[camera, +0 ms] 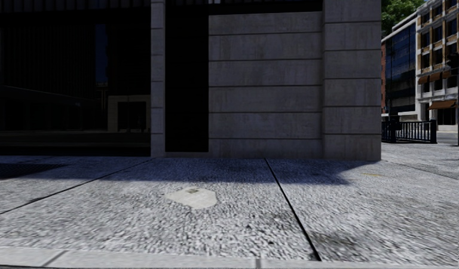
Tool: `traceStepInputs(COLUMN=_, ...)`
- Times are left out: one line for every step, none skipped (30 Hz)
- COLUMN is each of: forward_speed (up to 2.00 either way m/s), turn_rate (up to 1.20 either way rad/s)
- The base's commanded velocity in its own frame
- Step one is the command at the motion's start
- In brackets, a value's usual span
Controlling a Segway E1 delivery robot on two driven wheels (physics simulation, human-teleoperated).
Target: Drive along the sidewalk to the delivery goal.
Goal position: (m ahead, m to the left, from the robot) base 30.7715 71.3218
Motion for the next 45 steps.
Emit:
traceStepInputs(forward_speed=1.98, turn_rate=0.38)
traceStepInputs(forward_speed=1.91, turn_rate=0.38)
traceStepInputs(forward_speed=1.75, turn_rate=0.41)
traceStepInputs(forward_speed=1.75, turn_rate=0.41)
traceStepInputs(forward_speed=1.64, turn_rate=0.43)
traceStepInputs(forward_speed=1.59, turn_rate=0.45)
traceStepInputs(forward_speed=1.57, turn_rate=0.46)
traceStepInputs(forward_speed=1.53, turn_rate=0.53)
traceStepInputs(forward_speed=1.53, turn_rate=0.53)
traceStepInputs(forward_speed=1.48, turn_rate=0.56)
traceStepInputs(forward_speed=1.43, turn_rate=0.57)
traceStepInputs(forward_speed=1.4, turn_rate=0.57)
traceStepInputs(forward_speed=1.38, turn_rate=0.57)
traceStepInputs(forward_speed=1.38, turn_rate=0.57)
traceStepInputs(forward_speed=1.38, turn_rate=0.58)
traceStepInputs(forward_speed=1.37, turn_rate=0.58)
traceStepInputs(forward_speed=1.37, turn_rate=0.58)
traceStepInputs(forward_speed=1.37, turn_rate=0.58)
traceStepInputs(forward_speed=1.37, turn_rate=0.58)
traceStepInputs(forward_speed=1.37, turn_rate=0.58)
traceStepInputs(forward_speed=1.33, turn_rate=0.62)
traceStepInputs(forward_speed=1.3, turn_rate=0.66)
traceStepInputs(forward_speed=1.3, turn_rate=0.66)
traceStepInputs(forward_speed=1.3, turn_rate=0.66)
traceStepInputs(forward_speed=1.29, turn_rate=0.67)
traceStepInputs(forward_speed=1.29, turn_rate=0.67)
traceStepInputs(forward_speed=1.29, turn_rate=0.67)
traceStepInputs(forward_speed=1.29, turn_rate=0.68)
traceStepInputs(forward_speed=1.29, turn_rate=0.68)
traceStepInputs(forward_speed=1.29, turn_rate=0.68)
traceStepInputs(forward_speed=1.29, turn_rate=0.68)
traceStepInputs(forward_speed=1.29, turn_rate=0.68)
traceStepInputs(forward_speed=1.29, turn_rate=0.68)
traceStepInputs(forward_speed=1.29, turn_rate=0.68)
traceStepInputs(forward_speed=1.29, turn_rate=0.68)
traceStepInputs(forward_speed=1.29, turn_rate=0.68)
traceStepInputs(forward_speed=1.28, turn_rate=0.68)
traceStepInputs(forward_speed=1.28, turn_rate=0.68)
traceStepInputs(forward_speed=1.28, turn_rate=0.68)
traceStepInputs(forward_speed=1.28, turn_rate=0.68)
traceStepInputs(forward_speed=1.28, turn_rate=0.68)
traceStepInputs(forward_speed=1.28, turn_rate=0.68)
traceStepInputs(forward_speed=1.28, turn_rate=0.68)
traceStepInputs(forward_speed=1.28, turn_rate=0.68)
traceStepInputs(forward_speed=1.28, turn_rate=0.68)
